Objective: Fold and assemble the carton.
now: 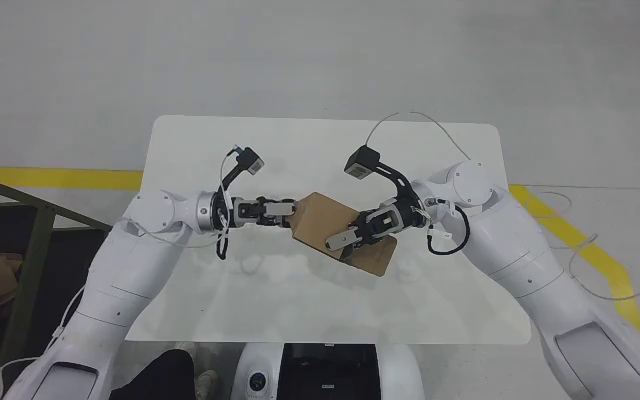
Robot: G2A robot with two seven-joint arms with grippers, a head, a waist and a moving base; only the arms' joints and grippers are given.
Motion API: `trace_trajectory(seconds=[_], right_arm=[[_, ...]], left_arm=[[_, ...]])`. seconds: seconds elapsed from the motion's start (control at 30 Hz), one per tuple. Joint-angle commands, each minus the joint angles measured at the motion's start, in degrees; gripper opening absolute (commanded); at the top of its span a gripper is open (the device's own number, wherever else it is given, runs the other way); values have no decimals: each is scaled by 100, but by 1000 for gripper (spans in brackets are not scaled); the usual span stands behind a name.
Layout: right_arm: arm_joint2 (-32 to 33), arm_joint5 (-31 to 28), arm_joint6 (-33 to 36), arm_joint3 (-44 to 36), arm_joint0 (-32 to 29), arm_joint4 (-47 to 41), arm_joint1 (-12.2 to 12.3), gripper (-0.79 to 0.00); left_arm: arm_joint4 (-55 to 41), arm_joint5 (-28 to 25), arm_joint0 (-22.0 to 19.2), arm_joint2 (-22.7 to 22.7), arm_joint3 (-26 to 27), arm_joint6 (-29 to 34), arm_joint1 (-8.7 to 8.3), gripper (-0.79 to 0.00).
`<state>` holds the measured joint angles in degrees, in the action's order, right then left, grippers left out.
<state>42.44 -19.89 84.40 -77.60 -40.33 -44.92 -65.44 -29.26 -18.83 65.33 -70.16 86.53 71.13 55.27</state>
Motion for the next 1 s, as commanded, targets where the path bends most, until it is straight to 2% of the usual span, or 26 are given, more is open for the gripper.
trace_trajectory(seconds=[0.0, 0.97], right_arm=[[0, 0, 0, 0, 0, 0, 0, -785], [0, 0, 0, 0, 0, 0, 0, -785]], left_arm=[[0, 39, 19, 19, 4, 82, -3, 0], [-260, -7, -529, 651, -258, 617, 152, 0]])
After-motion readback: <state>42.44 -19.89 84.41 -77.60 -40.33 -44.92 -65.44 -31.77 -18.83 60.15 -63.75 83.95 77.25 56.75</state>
